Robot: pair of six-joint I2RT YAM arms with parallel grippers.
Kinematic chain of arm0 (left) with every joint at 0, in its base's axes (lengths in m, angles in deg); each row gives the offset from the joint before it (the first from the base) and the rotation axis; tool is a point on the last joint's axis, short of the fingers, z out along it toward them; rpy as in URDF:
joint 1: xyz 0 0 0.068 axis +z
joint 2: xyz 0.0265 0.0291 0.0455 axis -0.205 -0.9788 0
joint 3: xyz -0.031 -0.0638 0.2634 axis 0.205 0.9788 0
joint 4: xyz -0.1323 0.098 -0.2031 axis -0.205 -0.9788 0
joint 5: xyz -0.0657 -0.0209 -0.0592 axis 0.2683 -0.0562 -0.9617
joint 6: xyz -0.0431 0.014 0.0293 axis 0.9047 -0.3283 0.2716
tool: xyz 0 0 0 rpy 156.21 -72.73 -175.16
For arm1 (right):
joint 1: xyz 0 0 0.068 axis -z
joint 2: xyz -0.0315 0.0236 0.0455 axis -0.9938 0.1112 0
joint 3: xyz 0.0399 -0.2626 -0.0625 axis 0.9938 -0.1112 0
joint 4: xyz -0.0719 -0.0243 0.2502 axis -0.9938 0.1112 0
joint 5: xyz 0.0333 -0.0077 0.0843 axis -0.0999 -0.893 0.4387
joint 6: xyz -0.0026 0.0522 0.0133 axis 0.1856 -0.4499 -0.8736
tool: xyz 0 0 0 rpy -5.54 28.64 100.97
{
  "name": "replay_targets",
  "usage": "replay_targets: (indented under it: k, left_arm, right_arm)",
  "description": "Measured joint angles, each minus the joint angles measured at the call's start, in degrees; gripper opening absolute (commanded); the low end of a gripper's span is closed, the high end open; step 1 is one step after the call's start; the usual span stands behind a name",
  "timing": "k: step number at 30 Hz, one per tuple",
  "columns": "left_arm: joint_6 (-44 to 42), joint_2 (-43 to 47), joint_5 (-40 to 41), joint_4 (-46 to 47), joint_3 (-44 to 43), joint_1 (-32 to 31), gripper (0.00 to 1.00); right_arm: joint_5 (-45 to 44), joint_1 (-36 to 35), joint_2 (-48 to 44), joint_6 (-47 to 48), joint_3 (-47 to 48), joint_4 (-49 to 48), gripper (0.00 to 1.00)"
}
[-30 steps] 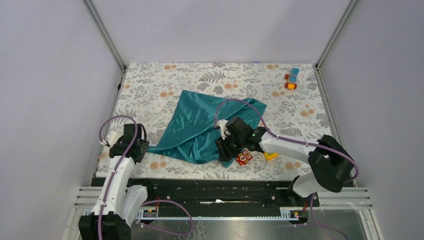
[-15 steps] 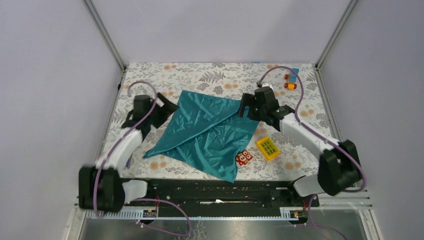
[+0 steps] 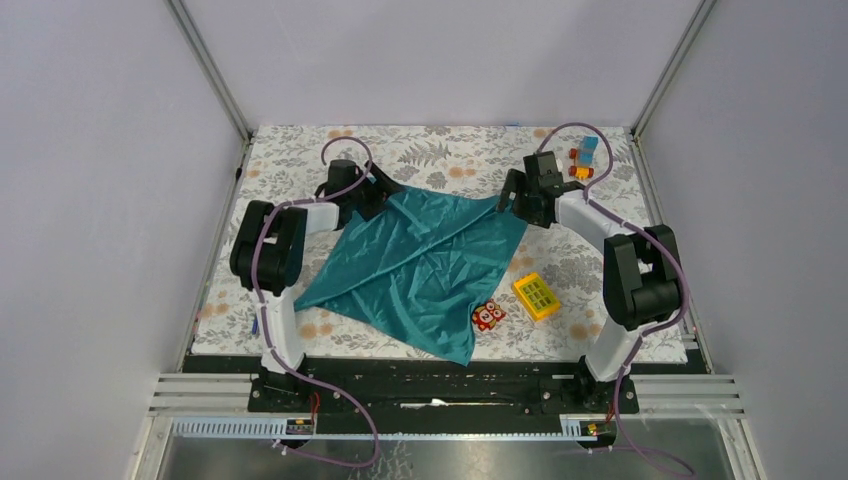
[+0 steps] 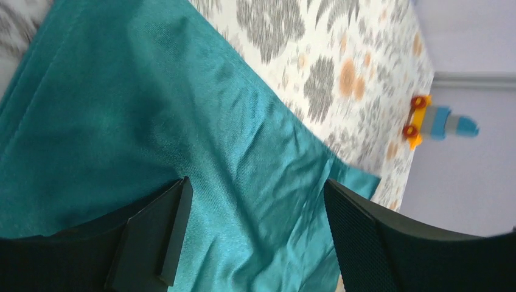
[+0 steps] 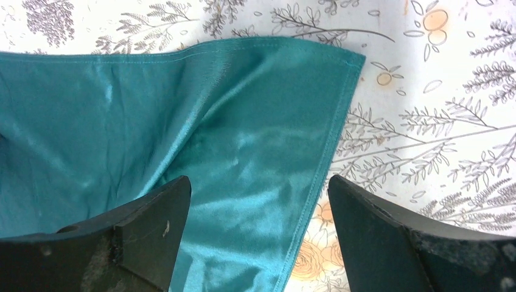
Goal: Fold the napkin into a case and place the utensils inside
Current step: Flatten out the crumpled napkin at the center of the board.
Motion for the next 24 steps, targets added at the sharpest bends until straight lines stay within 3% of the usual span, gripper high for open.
replay_targets:
  k: [10, 20, 24]
  left_arm:
    - [9.73, -8.55, 0.02, 8.61, -7.13, 6.93, 0.88]
    - [12.11, -15.69, -2.95, 11.39, -15.72, 12.17, 0.88]
    - [12.55, -16.13, -4.17, 12.52, -15.72, 12.70, 0.89]
  right_arm:
    - [2.01, 2.03, 9.25, 0.09, 5.57, -0.48, 0.85]
    - [8.72, 2.23, 22.93, -1.40, 20.57, -2.78, 0.64]
    - [7.15, 1.99, 26.27, -1.36, 25.62, -1.70, 0.62]
